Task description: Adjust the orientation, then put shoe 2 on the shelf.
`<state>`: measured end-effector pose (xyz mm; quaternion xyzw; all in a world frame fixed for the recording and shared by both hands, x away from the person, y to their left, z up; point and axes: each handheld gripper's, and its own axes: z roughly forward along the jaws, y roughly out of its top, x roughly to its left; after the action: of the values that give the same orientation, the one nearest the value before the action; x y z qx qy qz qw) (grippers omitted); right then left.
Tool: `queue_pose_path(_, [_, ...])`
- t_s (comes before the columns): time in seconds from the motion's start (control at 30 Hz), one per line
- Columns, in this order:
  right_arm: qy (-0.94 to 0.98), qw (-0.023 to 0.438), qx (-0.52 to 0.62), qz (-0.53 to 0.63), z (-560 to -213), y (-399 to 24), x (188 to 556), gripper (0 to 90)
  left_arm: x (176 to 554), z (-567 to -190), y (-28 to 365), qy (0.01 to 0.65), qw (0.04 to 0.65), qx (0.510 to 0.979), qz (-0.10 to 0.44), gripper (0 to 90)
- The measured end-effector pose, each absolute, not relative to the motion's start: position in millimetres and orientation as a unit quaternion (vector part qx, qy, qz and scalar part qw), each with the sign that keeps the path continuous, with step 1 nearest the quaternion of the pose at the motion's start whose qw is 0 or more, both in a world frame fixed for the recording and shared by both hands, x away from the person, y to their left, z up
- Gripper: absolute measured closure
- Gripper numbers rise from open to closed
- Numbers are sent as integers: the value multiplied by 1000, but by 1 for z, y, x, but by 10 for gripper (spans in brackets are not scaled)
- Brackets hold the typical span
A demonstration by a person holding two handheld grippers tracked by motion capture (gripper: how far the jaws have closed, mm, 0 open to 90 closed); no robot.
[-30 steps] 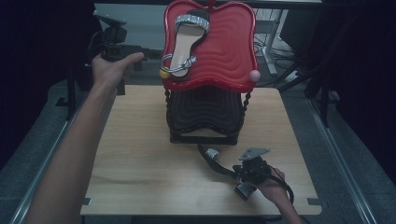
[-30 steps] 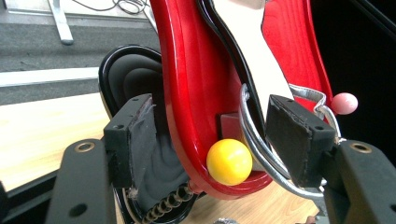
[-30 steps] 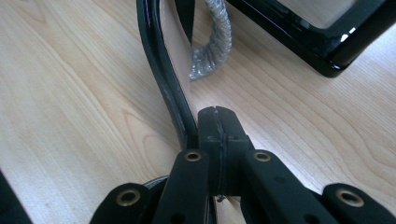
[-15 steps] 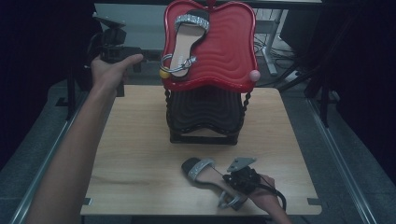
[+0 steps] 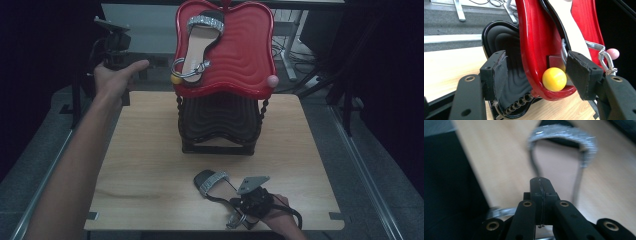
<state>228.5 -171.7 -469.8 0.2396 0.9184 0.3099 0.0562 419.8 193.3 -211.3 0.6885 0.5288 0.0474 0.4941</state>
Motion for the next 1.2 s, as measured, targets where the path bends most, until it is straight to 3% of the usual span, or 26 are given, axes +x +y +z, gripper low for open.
queue_pose_path(0.43, [924,64,253,280,-479,-179,234,884,418,-210,192,526,491,692,50,339])
queue_pose_path(0.67, [907,64,259,326,-453,-187,240,554,416,-211,192,525,493,692,49,338])
queue_pose_path(0.8, [909,73,265,312,-446,-190,251,415,415,-209,192,524,495,691,49,338])
queue_pose_path(1.2, [933,18,267,242,-458,-180,288,321,416,-208,189,520,496,694,48,337])
